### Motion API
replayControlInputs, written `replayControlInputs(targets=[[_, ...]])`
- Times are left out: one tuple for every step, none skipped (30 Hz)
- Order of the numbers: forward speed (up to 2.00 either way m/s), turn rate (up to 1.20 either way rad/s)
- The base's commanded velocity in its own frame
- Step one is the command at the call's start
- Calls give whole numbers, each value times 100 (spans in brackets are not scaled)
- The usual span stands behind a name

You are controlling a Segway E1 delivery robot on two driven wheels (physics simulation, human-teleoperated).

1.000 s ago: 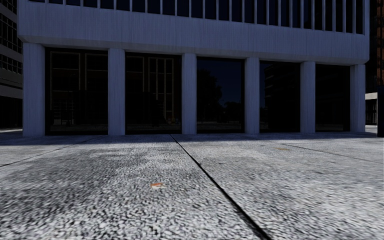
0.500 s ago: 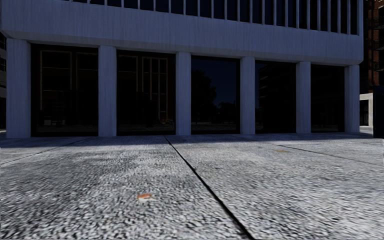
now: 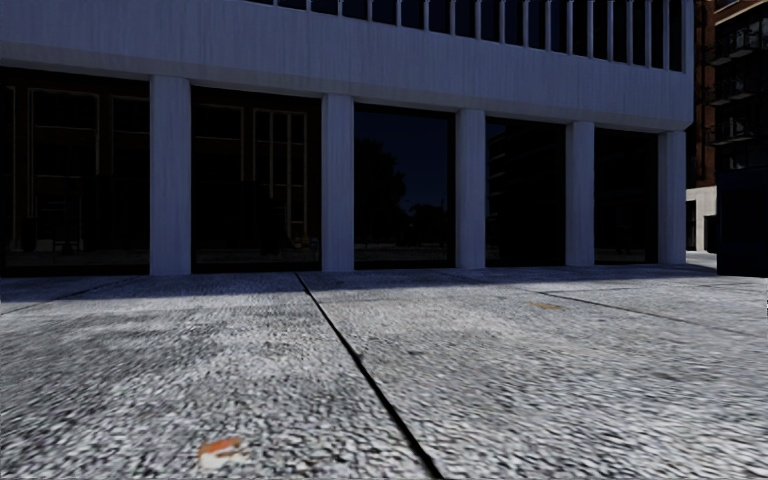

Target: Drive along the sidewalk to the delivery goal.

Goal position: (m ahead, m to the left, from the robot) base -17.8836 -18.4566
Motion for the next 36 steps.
replayControlInputs(targets=[[101,-27],[101,-36],[101,-52],[101,-60],[101,-61],[101,-61],[101,-61],[101,-61],[101,-61],[101,-61],[101,-61],[101,-61],[101,-61],[101,-61],[101,-61],[101,-61],[101,-61],[101,-61],[101,-61],[101,-60],[101,-55],[101,-48],[101,-46],[101,-46],[101,-46],[101,-46],[101,-46],[101,-46],[101,-46],[101,-46],[101,-46],[101,-46],[101,-46],[101,-46],[101,-46],[101,-46]])
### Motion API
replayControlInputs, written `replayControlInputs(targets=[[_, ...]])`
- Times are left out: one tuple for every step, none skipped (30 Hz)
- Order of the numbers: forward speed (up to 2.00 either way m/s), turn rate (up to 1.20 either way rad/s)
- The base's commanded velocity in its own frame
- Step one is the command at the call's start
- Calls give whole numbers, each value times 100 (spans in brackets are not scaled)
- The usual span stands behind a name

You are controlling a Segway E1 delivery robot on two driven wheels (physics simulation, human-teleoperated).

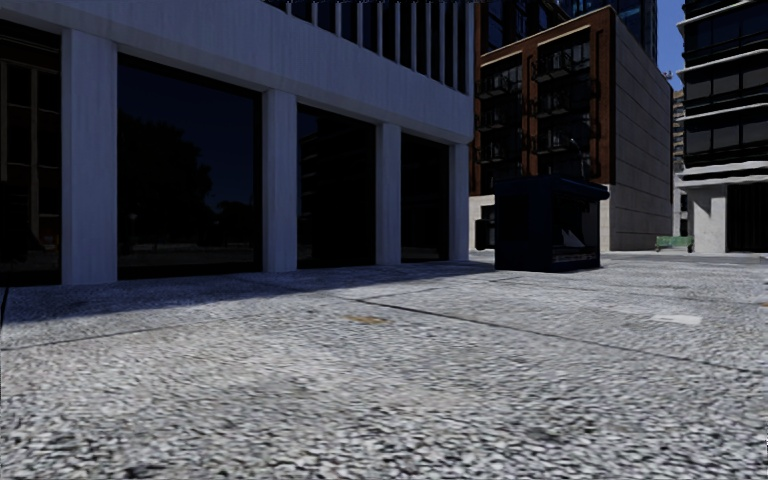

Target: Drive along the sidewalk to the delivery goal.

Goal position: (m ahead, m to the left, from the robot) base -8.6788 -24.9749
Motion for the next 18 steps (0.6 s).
replayControlInputs(targets=[[103,-46],[104,-46],[104,-46],[104,-46],[104,-46],[104,-46],[104,-46],[104,-46],[104,-46],[104,-46],[104,-46],[104,-46],[104,-46],[104,-46],[104,-46],[104,-46],[104,-46],[104,-46]])
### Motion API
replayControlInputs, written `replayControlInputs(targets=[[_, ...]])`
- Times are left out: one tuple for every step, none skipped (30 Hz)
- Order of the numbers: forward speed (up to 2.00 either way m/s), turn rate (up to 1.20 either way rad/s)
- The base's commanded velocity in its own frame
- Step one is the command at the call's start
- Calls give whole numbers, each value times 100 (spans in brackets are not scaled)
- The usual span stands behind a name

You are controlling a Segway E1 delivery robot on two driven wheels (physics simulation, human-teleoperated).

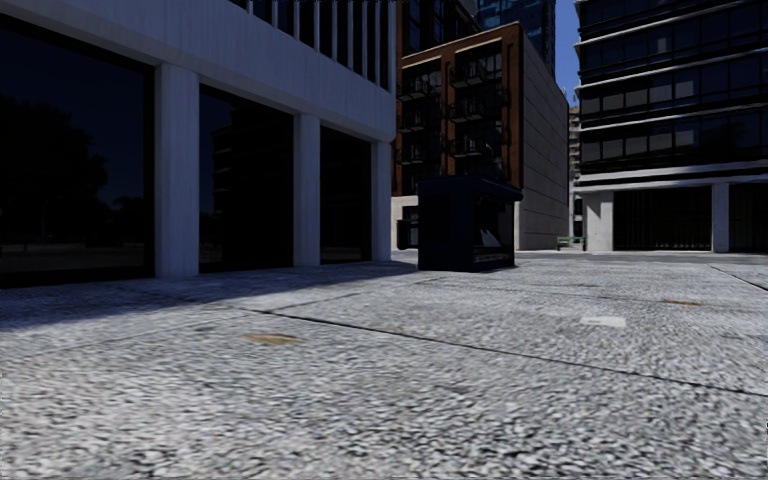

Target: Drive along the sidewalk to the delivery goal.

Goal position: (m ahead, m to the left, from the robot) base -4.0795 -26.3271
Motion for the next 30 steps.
replayControlInputs(targets=[[104,-46],[105,-46],[105,-46],[105,-46],[105,-46],[105,-46],[105,-46],[105,-46],[105,-46],[105,-46],[105,-46],[105,-46],[106,-46],[106,-46],[106,-46],[106,-46],[106,-46],[106,-46],[106,-46],[106,-46],[106,-46],[106,-46],[106,-46],[106,-46],[106,-46],[106,-46],[106,-46],[106,-46],[106,-46],[106,-46]])
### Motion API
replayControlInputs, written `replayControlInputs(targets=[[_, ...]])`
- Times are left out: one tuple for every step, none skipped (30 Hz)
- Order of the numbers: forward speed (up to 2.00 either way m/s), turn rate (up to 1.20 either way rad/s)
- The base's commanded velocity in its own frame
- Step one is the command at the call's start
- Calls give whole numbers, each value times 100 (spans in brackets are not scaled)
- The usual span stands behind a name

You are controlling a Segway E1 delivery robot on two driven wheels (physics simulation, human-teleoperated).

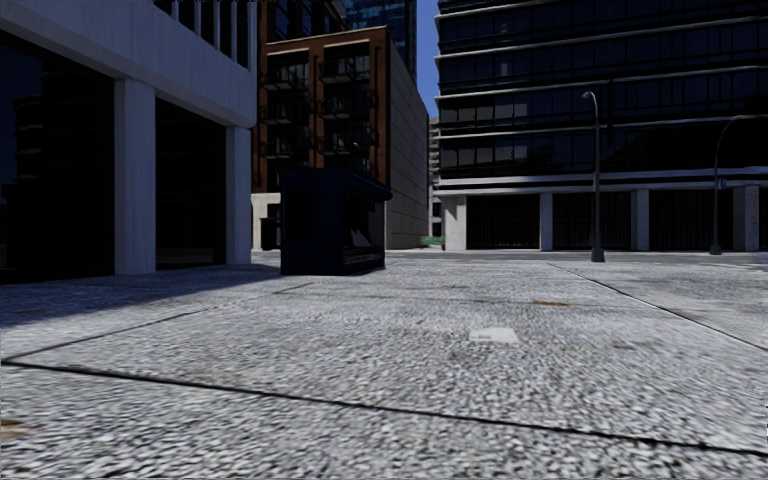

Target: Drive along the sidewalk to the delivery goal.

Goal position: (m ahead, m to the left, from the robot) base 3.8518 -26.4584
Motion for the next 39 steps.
replayControlInputs(targets=[[107,-46],[109,-46],[110,-46],[111,-46],[111,-46],[111,-46],[111,-46],[112,-46],[112,-46],[114,-46],[116,-45],[118,-45],[120,-45],[120,-45],[121,-45],[121,-45],[121,-45],[121,-45],[121,-45],[120,-45],[120,-45],[120,-45],[120,-45],[119,-45],[118,-45],[118,-45],[118,-45],[118,-45],[118,-45],[118,-41],[118,-41],[118,0],[118,0],[118,0],[118,0],[118,0],[118,0],[118,0],[118,0]])
